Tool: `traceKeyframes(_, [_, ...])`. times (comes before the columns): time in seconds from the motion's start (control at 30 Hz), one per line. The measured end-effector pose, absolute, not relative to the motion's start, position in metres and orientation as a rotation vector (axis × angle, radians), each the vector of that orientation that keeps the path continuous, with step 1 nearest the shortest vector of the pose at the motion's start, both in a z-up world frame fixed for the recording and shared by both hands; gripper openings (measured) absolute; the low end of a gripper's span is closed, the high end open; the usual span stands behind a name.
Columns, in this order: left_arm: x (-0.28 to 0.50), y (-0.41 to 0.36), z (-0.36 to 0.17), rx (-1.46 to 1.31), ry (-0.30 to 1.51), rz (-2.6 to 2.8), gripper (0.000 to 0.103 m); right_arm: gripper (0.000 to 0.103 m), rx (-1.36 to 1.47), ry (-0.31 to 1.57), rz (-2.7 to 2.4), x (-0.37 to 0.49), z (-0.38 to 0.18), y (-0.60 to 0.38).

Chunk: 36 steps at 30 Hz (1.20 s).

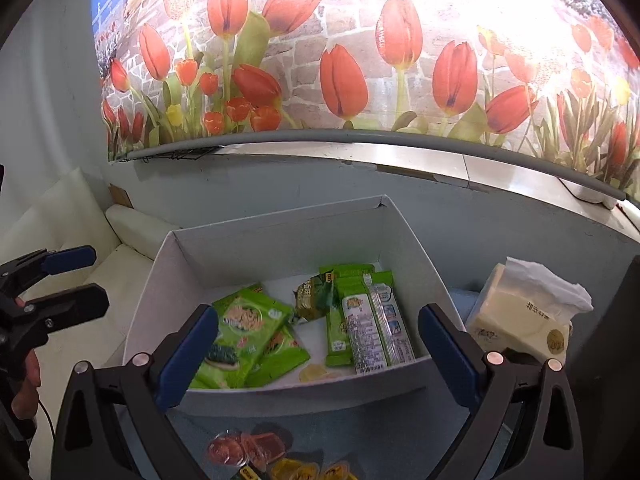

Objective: Organize snacks
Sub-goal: 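Release the jelly cup into the white box while the left tool drops the pea packets, then move both tools back toward the remaining snacks on the table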

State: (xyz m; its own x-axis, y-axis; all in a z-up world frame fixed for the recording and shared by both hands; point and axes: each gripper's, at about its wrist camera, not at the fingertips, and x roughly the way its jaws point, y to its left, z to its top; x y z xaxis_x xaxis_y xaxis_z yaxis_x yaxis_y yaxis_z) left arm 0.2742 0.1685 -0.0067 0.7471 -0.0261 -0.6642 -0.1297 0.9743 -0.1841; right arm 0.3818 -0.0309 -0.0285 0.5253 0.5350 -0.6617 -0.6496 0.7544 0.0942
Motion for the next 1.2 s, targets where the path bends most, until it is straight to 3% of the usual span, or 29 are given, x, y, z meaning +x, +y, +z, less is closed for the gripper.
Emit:
traceKeyframes(0.43, [0.140, 0.091, -0.024, -0.121, 0.720, 0.062, 0.103, 0.102, -0.148, 0.783, 0.674, 0.284, -0.090, -0.123])
traceKeyframes(0.73, [0.059, 0.036, -0.064, -0.181, 0.789, 0.000, 0.103, 0.100, -0.149, 0.883, 0.615, 0.278, -0.151, -0.129])
traceKeyframes(0.83, [0.041, 0.032, -0.069, -0.199, 0.800, 0.008, 0.103, 0.088, -0.144, 0.908, 0.598, 0.286, -0.161, -0.125])
traceKeyframes(1.0, [0.028, 0.040, -0.075, -0.255, 0.826, 0.013, 0.103, 0.079, -0.139, 0.944, 0.597, 0.298, -0.174, -0.115])
traceKeyframes(1.1, [0.027, 0.044, -0.078, -0.260, 0.832, 0.030, 0.103, 0.060, -0.164, 0.926, 0.588, 0.297, -0.176, -0.109])
traceKeyframes(1.13, [0.027, 0.045, -0.078, -0.265, 0.828, 0.036, 0.103, 0.045, -0.165, 0.926, 0.590, 0.297, -0.175, -0.107])
traceKeyframes(1.17, [0.028, 0.046, -0.078, -0.268, 0.824, 0.038, 0.103, 0.037, -0.165, 0.929, 0.587, 0.297, -0.175, -0.106])
traceKeyframes(1.2, [0.029, 0.045, -0.079, -0.268, 0.825, 0.032, 0.103, 0.037, -0.163, 0.930, 0.585, 0.297, -0.174, -0.107])
